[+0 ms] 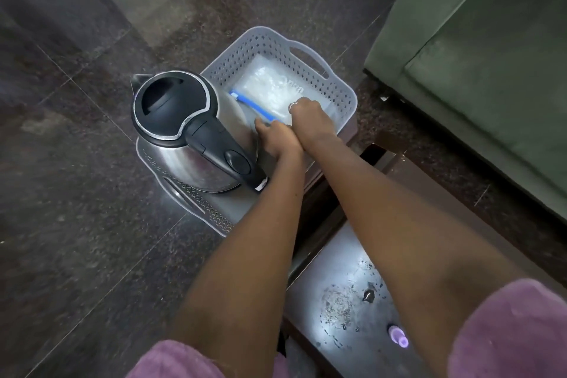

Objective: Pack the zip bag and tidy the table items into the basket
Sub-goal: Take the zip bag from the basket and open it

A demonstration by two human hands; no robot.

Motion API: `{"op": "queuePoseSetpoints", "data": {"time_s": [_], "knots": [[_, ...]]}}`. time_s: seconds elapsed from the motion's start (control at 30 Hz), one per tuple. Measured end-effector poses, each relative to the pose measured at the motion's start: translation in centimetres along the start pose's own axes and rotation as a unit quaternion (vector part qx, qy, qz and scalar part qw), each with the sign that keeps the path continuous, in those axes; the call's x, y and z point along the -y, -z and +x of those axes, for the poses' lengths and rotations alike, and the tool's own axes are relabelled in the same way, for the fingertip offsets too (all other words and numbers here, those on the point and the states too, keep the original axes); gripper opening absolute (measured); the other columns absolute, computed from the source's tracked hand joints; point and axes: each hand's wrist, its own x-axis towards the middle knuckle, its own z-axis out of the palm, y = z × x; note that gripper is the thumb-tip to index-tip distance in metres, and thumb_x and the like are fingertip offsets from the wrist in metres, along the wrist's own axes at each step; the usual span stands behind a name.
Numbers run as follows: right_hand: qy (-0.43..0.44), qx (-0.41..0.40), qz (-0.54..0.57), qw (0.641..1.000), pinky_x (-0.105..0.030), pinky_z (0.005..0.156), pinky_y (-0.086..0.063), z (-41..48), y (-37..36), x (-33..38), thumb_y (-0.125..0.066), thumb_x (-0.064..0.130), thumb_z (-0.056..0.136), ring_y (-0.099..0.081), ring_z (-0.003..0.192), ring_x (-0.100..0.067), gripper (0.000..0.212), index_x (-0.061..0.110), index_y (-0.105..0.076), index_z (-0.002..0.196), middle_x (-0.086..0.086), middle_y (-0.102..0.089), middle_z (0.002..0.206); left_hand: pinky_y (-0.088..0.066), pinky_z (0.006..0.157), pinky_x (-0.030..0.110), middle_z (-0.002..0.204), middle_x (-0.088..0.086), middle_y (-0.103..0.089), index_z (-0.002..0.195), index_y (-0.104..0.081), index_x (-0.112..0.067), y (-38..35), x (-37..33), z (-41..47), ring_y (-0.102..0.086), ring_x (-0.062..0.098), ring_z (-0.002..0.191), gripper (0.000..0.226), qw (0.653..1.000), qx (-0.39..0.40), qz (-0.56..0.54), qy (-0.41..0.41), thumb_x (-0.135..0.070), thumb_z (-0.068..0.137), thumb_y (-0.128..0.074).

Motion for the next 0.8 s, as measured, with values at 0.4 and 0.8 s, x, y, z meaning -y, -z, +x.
{"op": "queuePoseSetpoints", "data": {"time_s": [0.4, 0.8], "knots": [[0.034, -0.044, -0.063, 0.996, -0.037, 0.067, -0.038, 0.8, -0.7, -0.1, -0.044, 0.012, 0.092, -0.060, 0.098, -0.035, 0.019, 0.003, -0.058, 0.101, -0.017, -0.064, 0.104, -0.041, 0.106, 0.049, 0.135, 0.027, -0.047, 0.133, -0.040, -0.004, -0.3, -0.6, -0.4, -0.047, 0.041, 0.124, 0.042, 0.995, 0.008, -0.087, -0.040, 0.000, 0.092, -0.034], [-0.084, -0.249, 0.340, 0.903, -0.022, 0.070, -0.042, -10.3, 7.6, -4.7, -0.064, 0.022, 0.077, -0.066, 0.083, -0.022, 0.022, 0.011, -0.074, 0.093, -0.011, -0.074, 0.087, -0.044, 0.096, 0.029, 0.140, 0.007, -0.023, 0.139, -0.036, -0.020, -2.0, -2.6, -13.0, -0.053, 0.021, 0.115, 0.049, 0.973, 0.084, -0.047, -0.210, -0.025, 0.093, -0.051]]}}
